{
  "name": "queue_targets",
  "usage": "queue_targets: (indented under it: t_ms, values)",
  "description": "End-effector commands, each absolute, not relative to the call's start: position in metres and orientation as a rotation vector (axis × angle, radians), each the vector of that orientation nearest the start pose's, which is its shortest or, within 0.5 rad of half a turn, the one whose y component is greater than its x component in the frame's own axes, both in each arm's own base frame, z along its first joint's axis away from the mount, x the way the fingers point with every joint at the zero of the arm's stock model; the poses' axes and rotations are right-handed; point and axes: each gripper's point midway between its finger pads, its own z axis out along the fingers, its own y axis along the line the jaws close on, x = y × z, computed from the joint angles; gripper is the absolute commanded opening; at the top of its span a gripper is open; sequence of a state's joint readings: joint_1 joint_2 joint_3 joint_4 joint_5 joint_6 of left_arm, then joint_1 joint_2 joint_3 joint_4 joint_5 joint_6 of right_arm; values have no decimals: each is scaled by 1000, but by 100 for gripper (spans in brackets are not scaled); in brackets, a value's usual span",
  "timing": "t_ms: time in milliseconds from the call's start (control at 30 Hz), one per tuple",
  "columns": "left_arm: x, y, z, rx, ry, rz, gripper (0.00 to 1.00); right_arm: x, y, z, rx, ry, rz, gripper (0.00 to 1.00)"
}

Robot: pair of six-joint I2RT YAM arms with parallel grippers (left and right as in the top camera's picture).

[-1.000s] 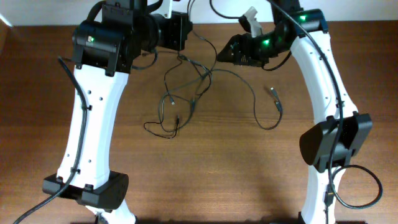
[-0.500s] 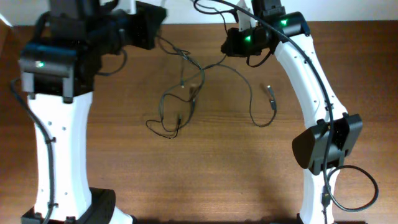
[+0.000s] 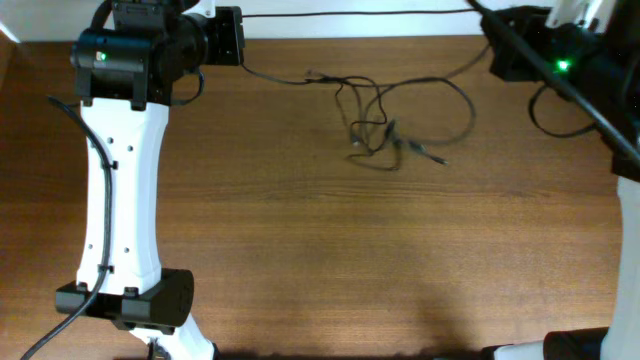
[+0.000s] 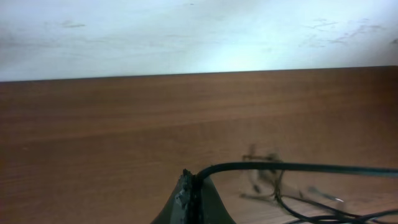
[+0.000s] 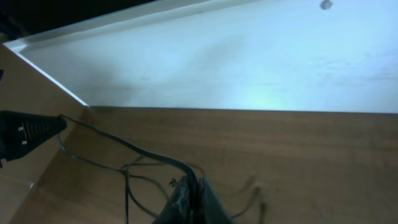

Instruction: Untangle cables

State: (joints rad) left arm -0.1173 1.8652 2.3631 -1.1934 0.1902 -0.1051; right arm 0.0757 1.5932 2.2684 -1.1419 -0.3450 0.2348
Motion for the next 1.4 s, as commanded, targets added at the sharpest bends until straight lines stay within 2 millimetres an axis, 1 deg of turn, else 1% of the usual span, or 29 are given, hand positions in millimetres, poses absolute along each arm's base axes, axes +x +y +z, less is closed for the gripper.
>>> queue_targets:
  t_ms: [0,100,200,267,367,400,467,533,567,600,633,667,700,733,767,800,867,933,1033,1100,1167,1200,1267,1333,1367]
  values:
    - [473,-28,376,-50,2271,-27,0,378,39,481,86,2022,419,4]
    - [473,-14,377,-91,2264,63,0,377,21,471,150,2057,382,4]
    - [473,2,379,-140,2249,165,0,374,-8,459,256,2094,260,4]
    - [473,5,381,-151,2241,187,0,371,-21,452,306,2114,203,4]
    - [474,4,381,-147,2239,179,0,369,-24,447,320,2134,195,4]
    - [474,-1,381,-133,2242,150,0,369,-23,446,318,2142,202,4]
    - [475,-20,379,-75,2251,33,0,372,-18,440,305,2165,236,4]
    - [478,-36,382,-27,2239,-67,0,376,-12,433,288,2189,278,4]
    - [478,-47,388,9,2221,-141,0,380,-8,429,273,2206,305,4]
    - [477,-64,396,84,2192,-237,0,382,-2,425,240,2222,338,4]
    - [472,-86,408,194,2145,-368,0,385,3,421,214,2237,372,4]
    - [467,-103,420,274,2098,-473,0,388,7,416,195,2253,396,4]
    - [456,-125,437,383,2023,-605,0,390,11,413,169,2262,419,4]
    - [441,-147,458,511,1925,-746,0,393,17,409,134,2275,459,4]
    - [420,-167,482,643,1805,-898,0,395,23,406,98,2282,501,4]
    - [401,-180,503,758,1688,-1003,0,397,30,404,56,2287,542,4]
    - [376,-191,530,907,1515,-1085,0,398,42,402,-17,2287,618,4]
    - [374,-191,542,924,1457,-1063,0,397,51,403,-87,2276,678,4]
    - [375,-192,557,906,1418,-1072,0,394,62,405,-129,2264,734,4]
    - [380,-193,564,869,1409,-1050,0,392,72,406,-160,2266,748,4]
    - [398,-191,564,730,1475,-1009,0,390,91,404,-216,2271,773,4]
    - [403,-190,562,691,1496,-995,0,390,99,403,-239,2272,783,5]
    - [408,-192,559,655,1522,-976,0,389,120,402,-301,2270,809,11]
    - [414,-195,551,607,1568,-953,0,391,140,399,-359,2265,833,19]
    - [416,-196,547,583,1593,-941,0,391,151,398,-394,2258,847,30]
